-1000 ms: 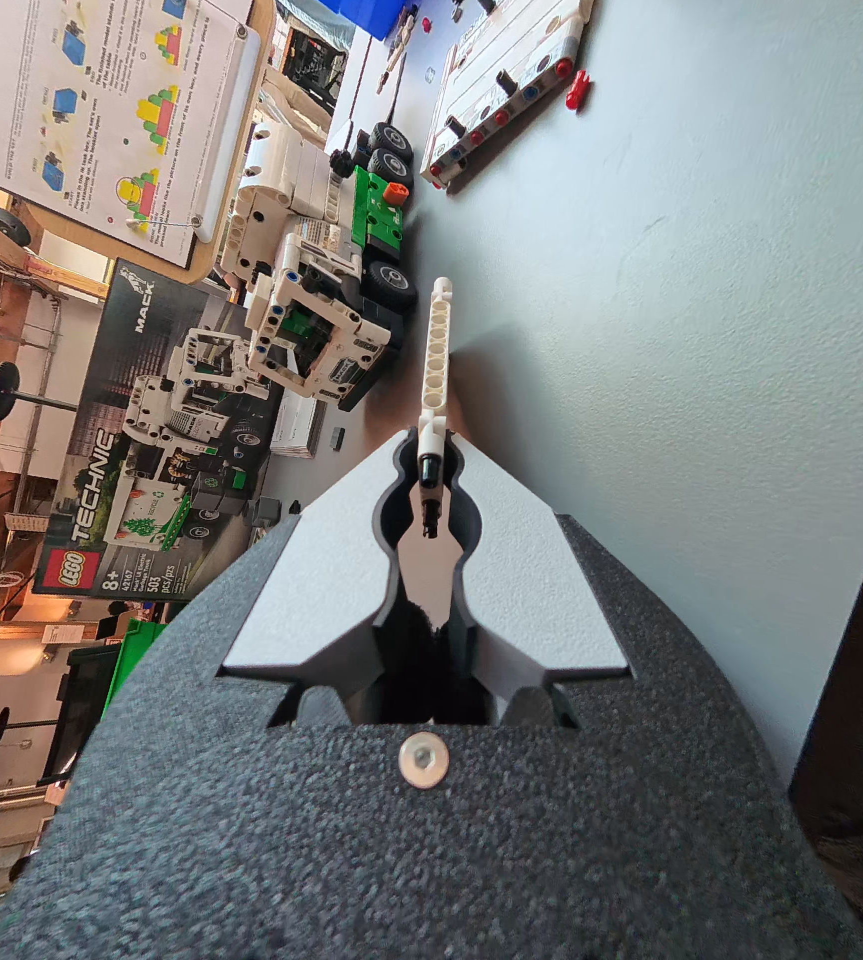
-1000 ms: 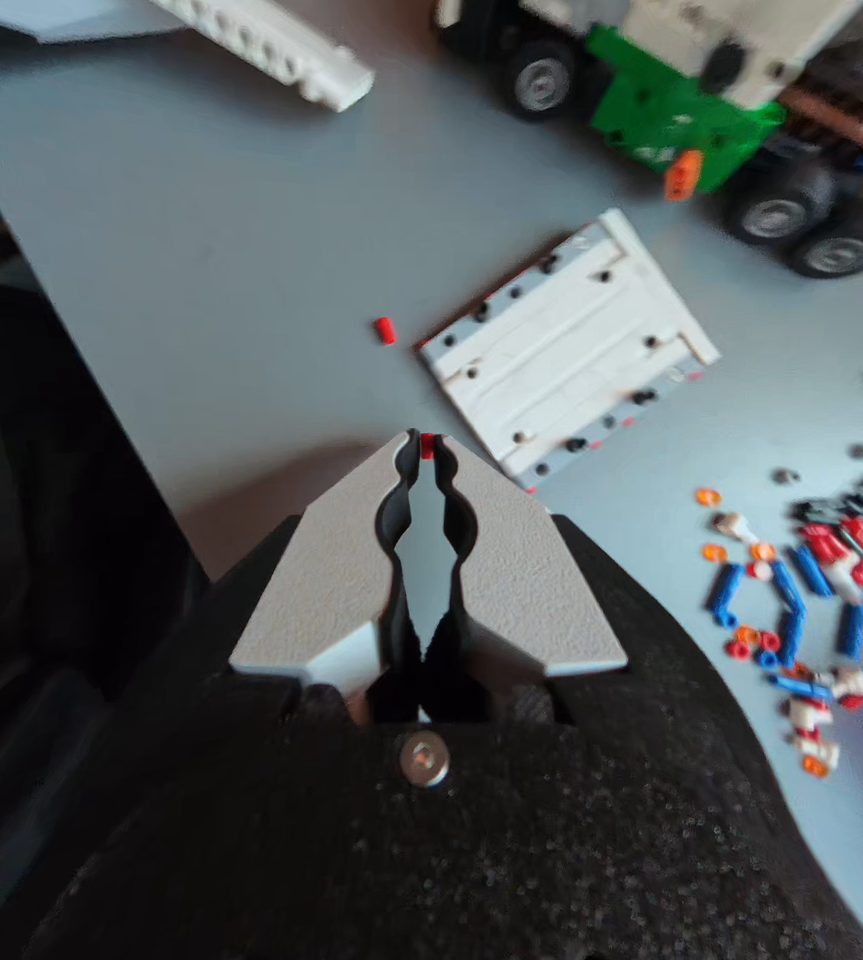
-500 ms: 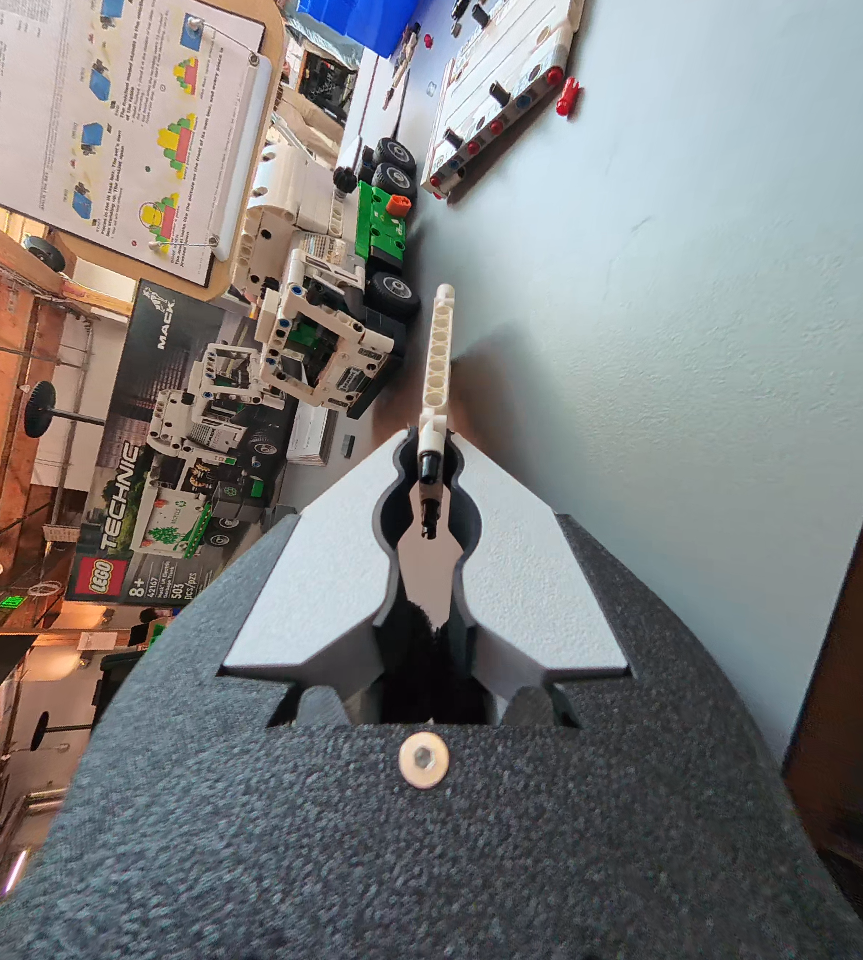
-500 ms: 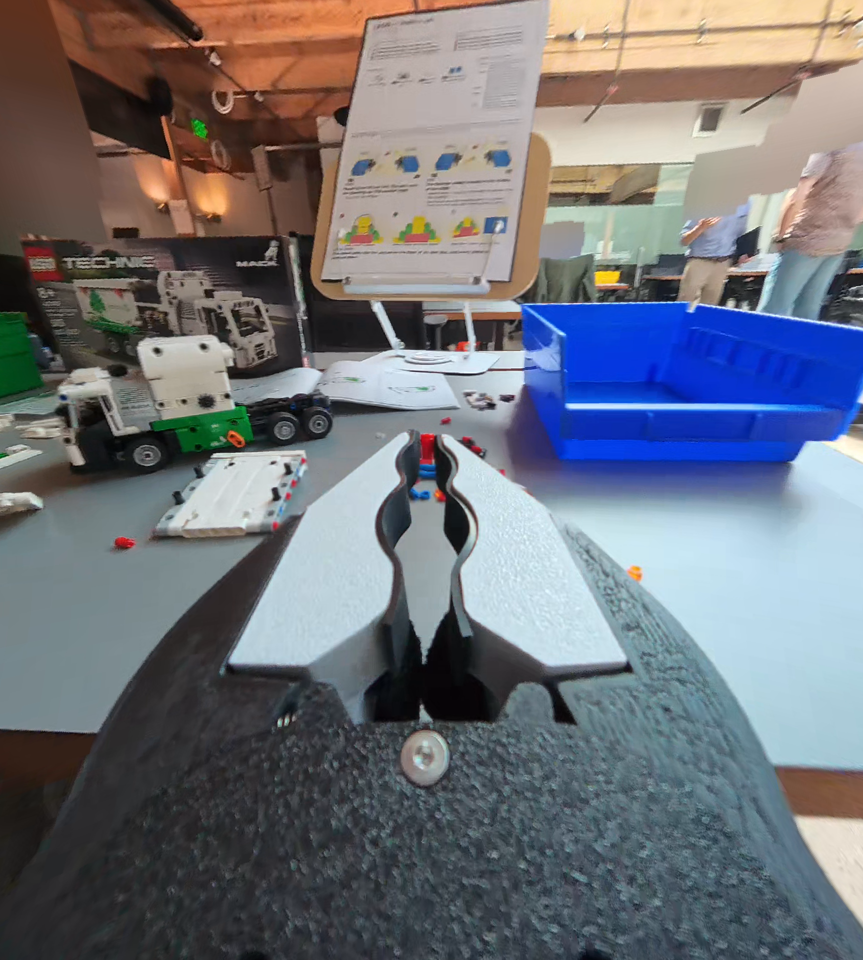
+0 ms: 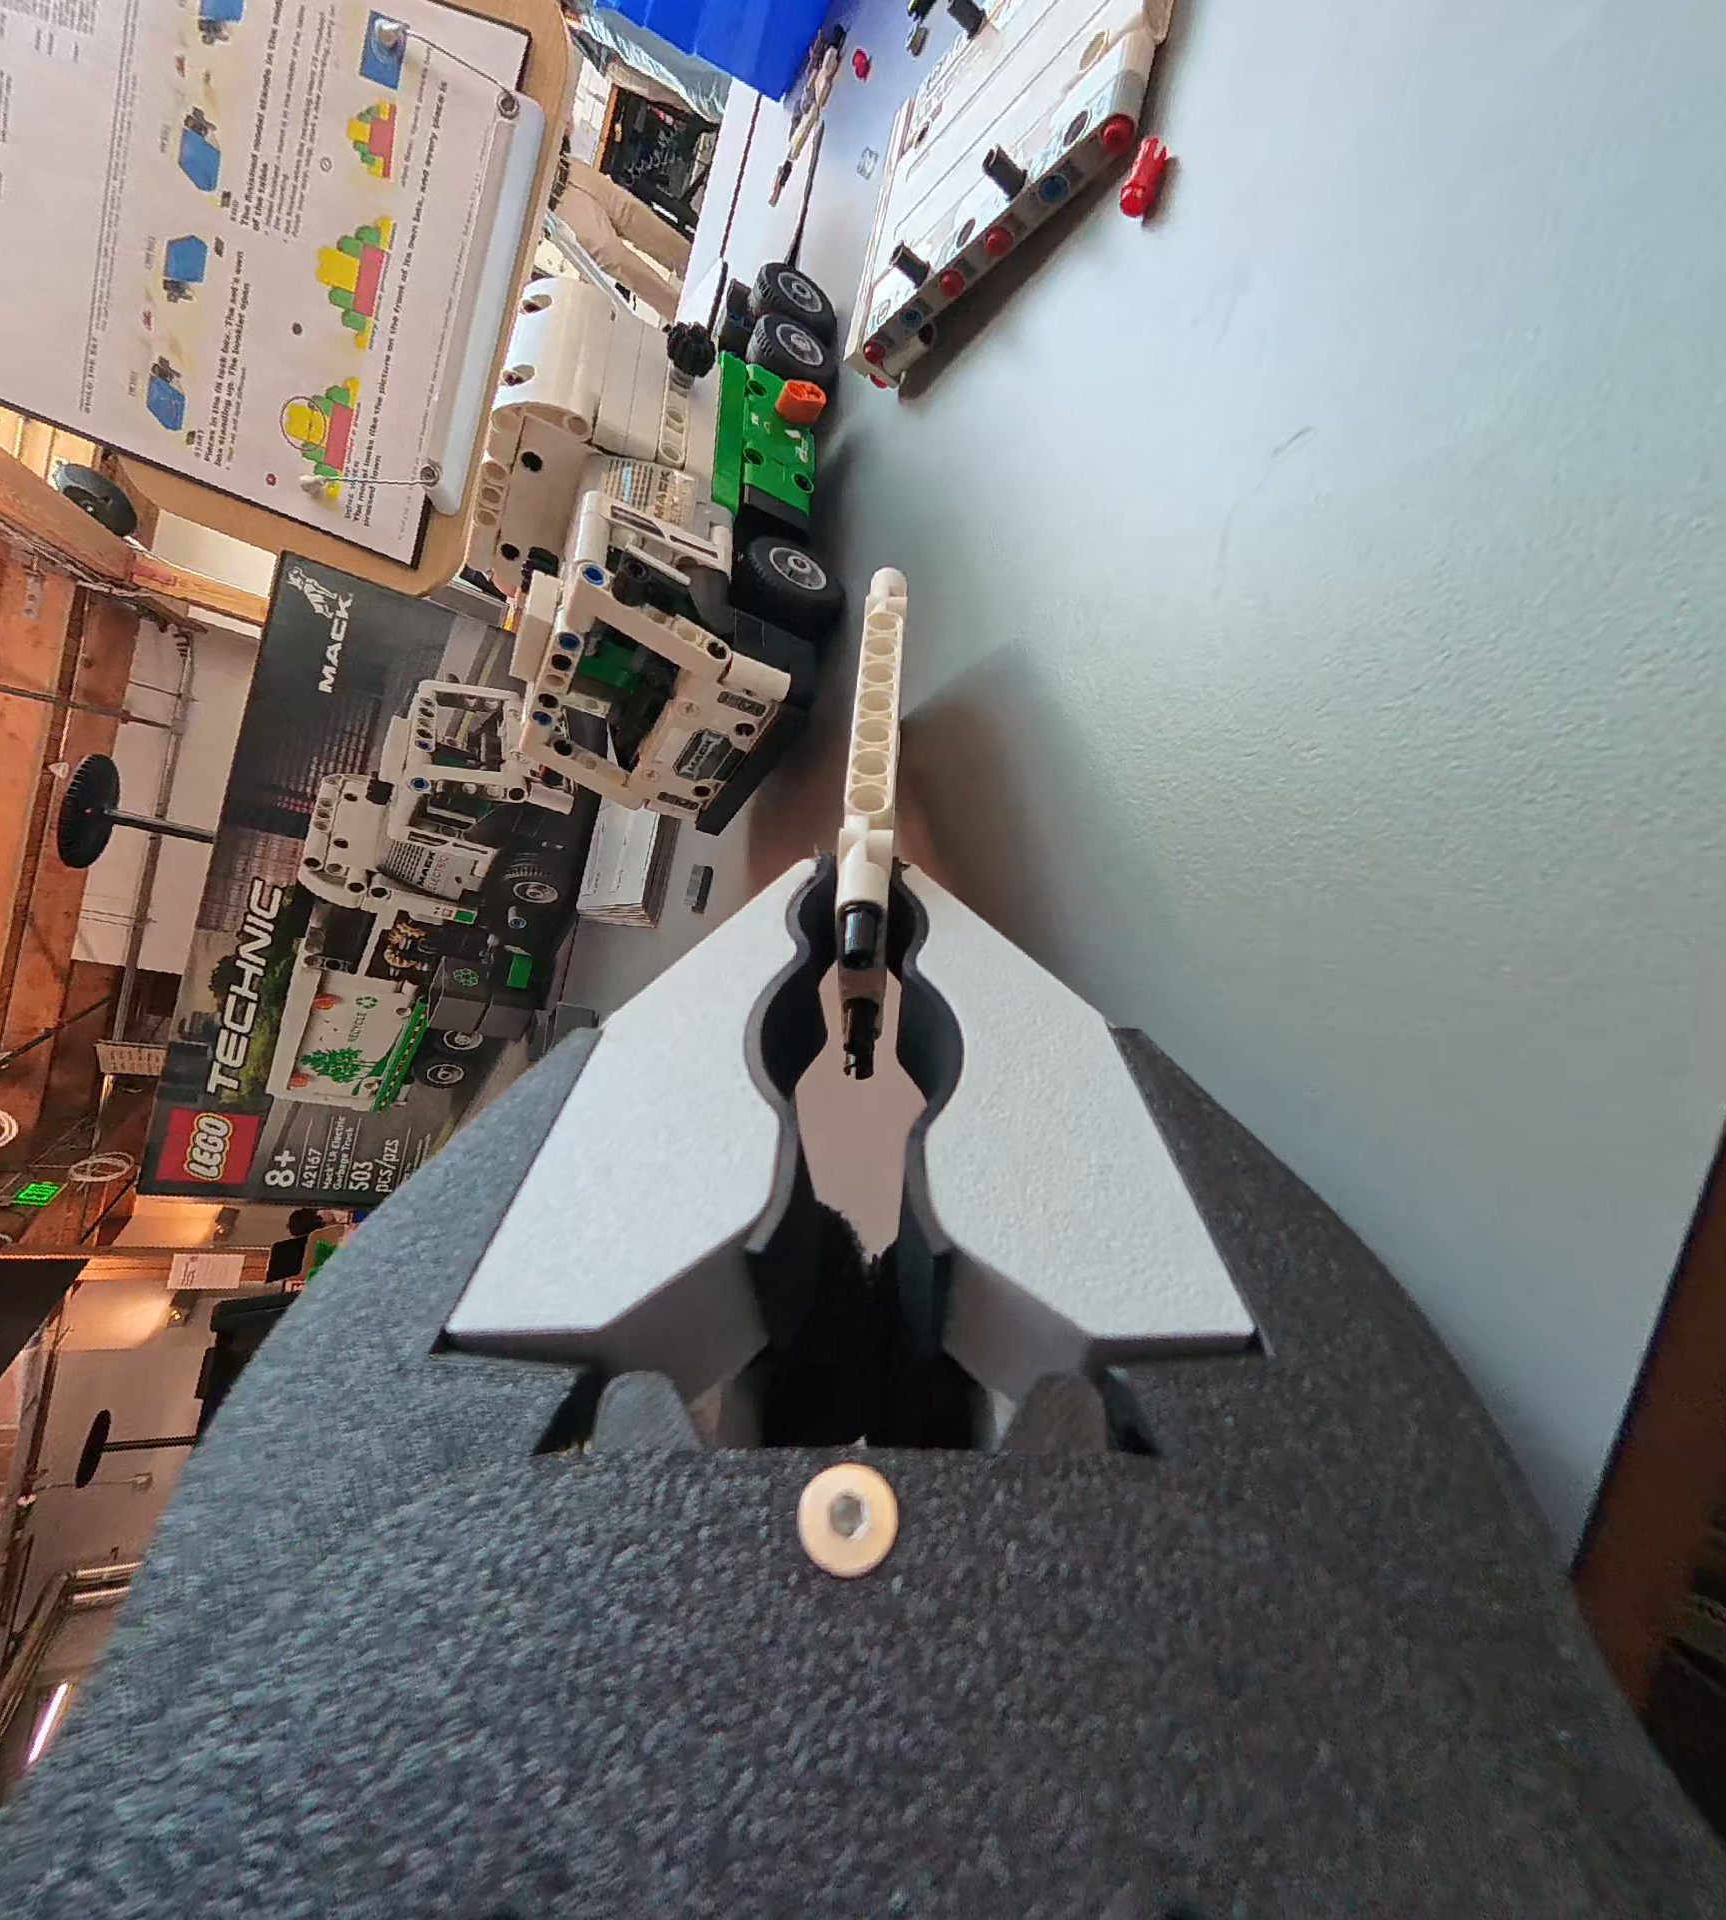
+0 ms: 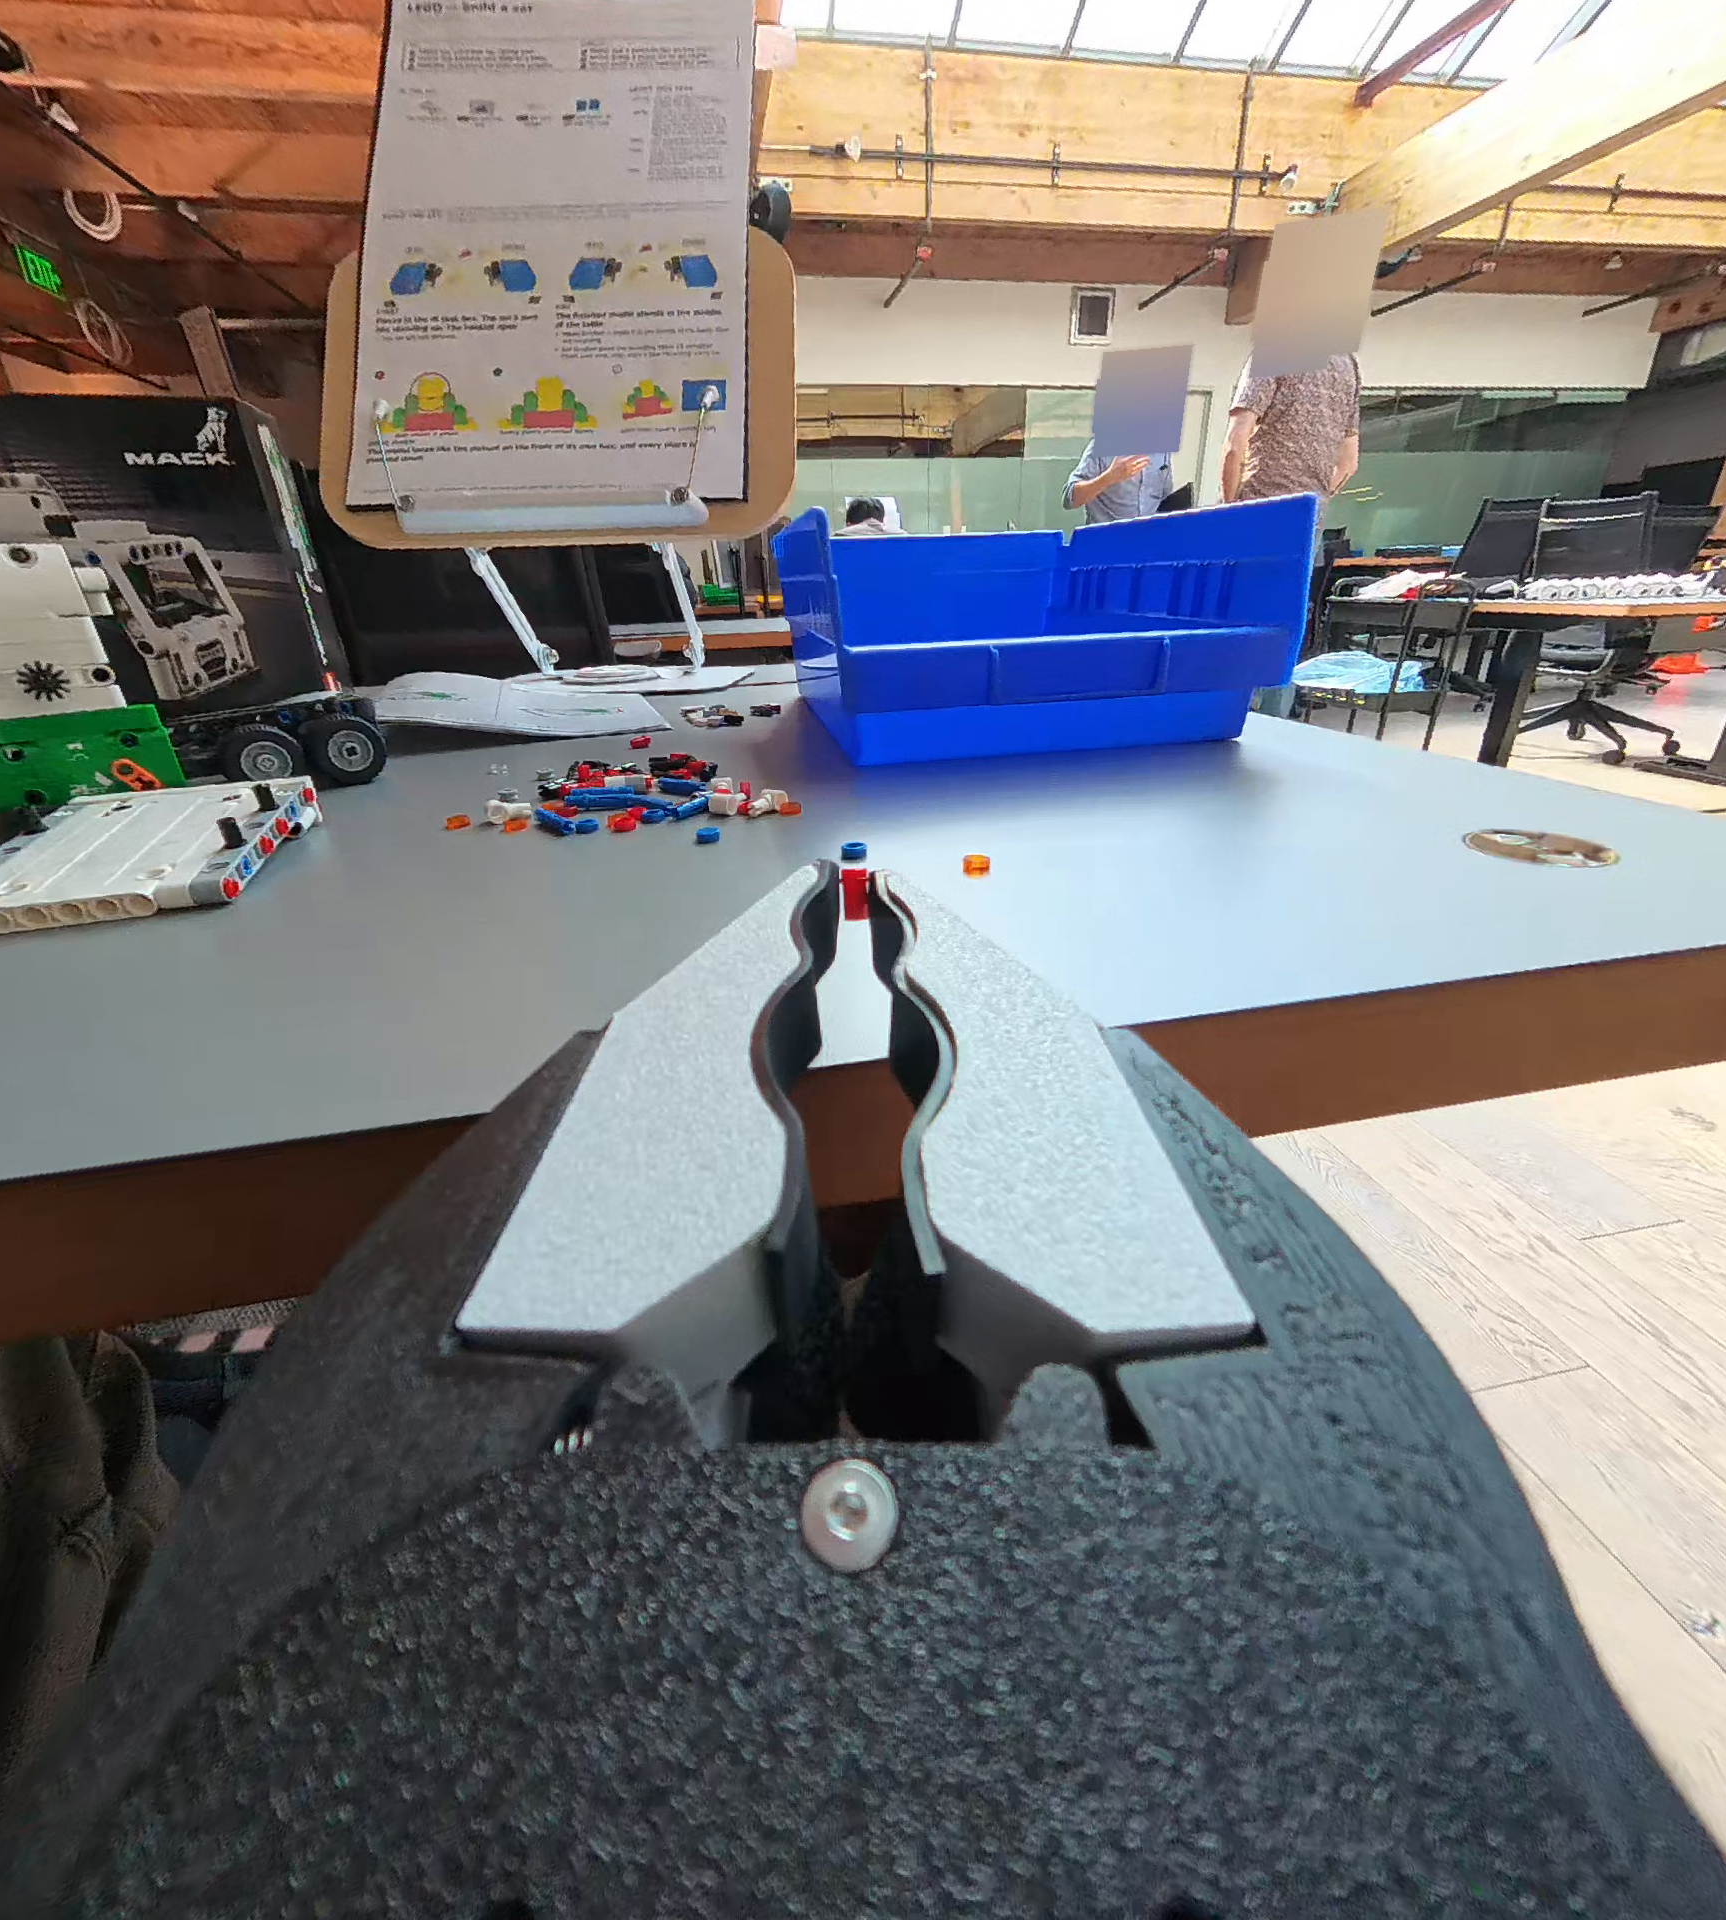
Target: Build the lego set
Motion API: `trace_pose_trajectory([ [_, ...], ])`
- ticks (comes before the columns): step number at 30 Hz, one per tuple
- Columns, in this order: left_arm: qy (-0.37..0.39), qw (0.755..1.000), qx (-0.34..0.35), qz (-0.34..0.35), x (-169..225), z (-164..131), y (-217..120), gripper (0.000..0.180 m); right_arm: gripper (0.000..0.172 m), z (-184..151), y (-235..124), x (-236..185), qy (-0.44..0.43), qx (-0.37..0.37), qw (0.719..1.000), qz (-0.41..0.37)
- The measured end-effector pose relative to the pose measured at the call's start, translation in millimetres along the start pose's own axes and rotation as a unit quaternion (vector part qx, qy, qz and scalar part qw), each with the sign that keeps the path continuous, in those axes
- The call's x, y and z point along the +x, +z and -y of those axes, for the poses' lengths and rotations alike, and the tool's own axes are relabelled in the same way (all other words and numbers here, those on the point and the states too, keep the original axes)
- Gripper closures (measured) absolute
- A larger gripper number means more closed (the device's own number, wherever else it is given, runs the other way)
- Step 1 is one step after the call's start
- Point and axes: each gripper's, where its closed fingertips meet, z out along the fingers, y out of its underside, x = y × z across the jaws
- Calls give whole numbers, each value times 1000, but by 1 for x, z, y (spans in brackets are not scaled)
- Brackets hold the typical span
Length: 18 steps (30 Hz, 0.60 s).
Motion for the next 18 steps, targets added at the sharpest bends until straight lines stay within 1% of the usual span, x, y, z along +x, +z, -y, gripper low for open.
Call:
trace_pose_trajectory([
  [5, 1, 1000, 0, -1, 0, 0, 0, 174, 169, -13, -4, 5, 15, -6, 1000, 3],
  [8, 2, 1000, 0, 0, 0, 0, 0, 174, 169, -15, -8, 6, 24, 2, 1000, 12],
  [13, 2, 1000, -1, -1, 1, 0, 0, 174, 169, -17, -10, 1, 5, 1, 1000, 25],
  [18, 3, 1000, -1, -1, 1, 0, 0, 174, 169, -19, -12, 2, -10, -19, 1000, 15],
])
